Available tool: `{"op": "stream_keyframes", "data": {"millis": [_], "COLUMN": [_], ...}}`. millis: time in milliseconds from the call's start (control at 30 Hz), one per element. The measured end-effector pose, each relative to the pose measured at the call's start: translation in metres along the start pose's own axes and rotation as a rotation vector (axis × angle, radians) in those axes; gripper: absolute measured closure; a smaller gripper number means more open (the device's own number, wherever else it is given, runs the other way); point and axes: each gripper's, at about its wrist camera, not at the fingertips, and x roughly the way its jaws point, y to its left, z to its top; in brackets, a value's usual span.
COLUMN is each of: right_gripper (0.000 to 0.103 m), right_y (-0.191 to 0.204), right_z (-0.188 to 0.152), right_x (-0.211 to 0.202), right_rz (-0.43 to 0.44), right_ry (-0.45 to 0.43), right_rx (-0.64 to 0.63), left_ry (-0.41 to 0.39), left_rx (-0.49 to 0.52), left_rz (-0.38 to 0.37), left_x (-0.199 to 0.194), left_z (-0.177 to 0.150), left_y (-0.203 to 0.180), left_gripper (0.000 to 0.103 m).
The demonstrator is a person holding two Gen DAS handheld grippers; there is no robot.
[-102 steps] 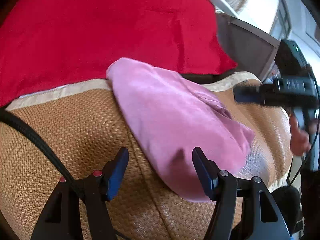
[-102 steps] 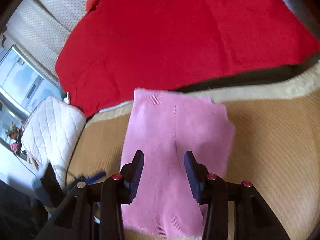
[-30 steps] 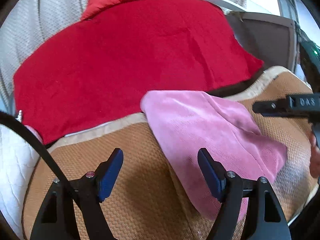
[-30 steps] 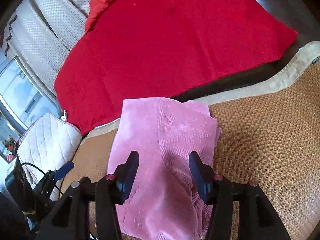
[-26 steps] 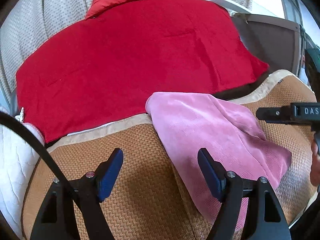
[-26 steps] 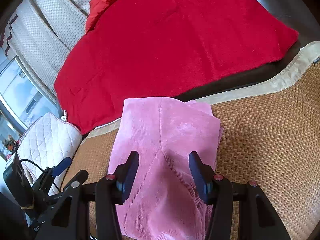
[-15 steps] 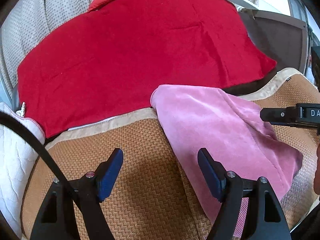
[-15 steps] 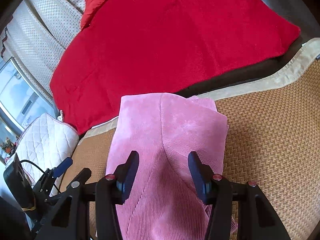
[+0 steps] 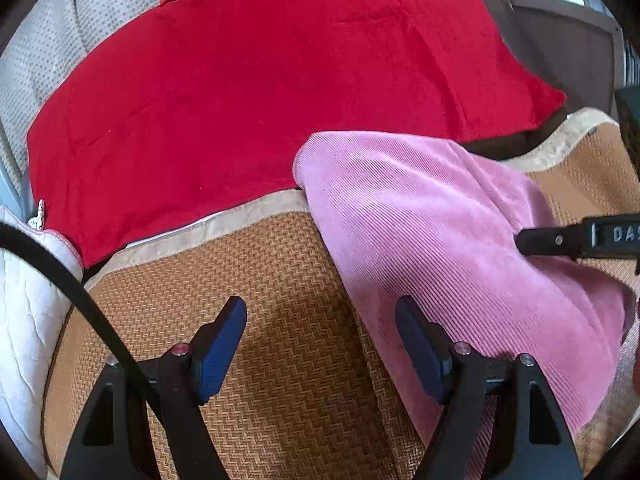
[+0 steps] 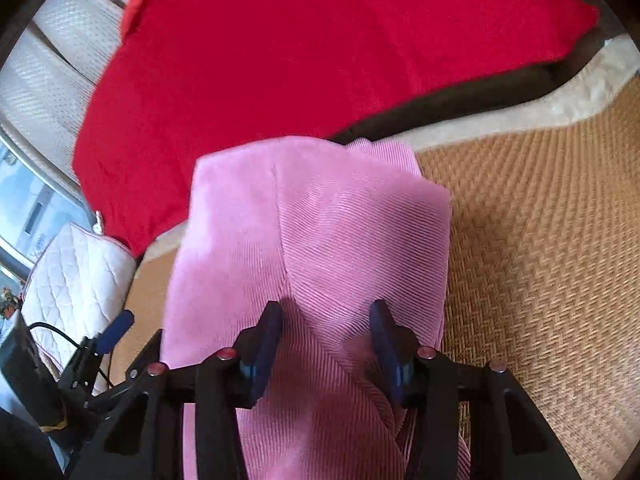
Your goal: Fold large clothes
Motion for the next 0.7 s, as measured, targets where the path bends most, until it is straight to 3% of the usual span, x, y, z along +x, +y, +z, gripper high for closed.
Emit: {"op": "stream_keyframes", "data": {"millis": [167, 400, 567, 700], "right_gripper": [0.054, 0.054, 0.054, 0.054], "right_y": [0.002, 0.008, 0.004, 0.006], "right_z": [0.000, -0.001, -0.006, -0.005], "right_x": [-0.006, -0.033, -0.006, -0.003], "right_rz": [0.008, 0.030, -0.014, -0.012], "right_ry": [-0.015, -0.106, 0.005, 0.007], "right_rx": [-0.011, -0.053, -0.049, -0.054], "left_ry": [0.000, -0.003, -0.001, -0.001], "left_rx": [-0.005, 0.000, 0.001, 0.004], "left_rz": [0.004, 0.008, 0.008, 0.013], "left_x": [0.000, 0.000, 0.000, 0.001], "left_z": [-0.001, 0.000, -0.001, -0.001], "left_y": [0.002, 0.000, -0.002, -0.002], "left_gripper": [0.026, 0.026, 0.026, 0.026]}}
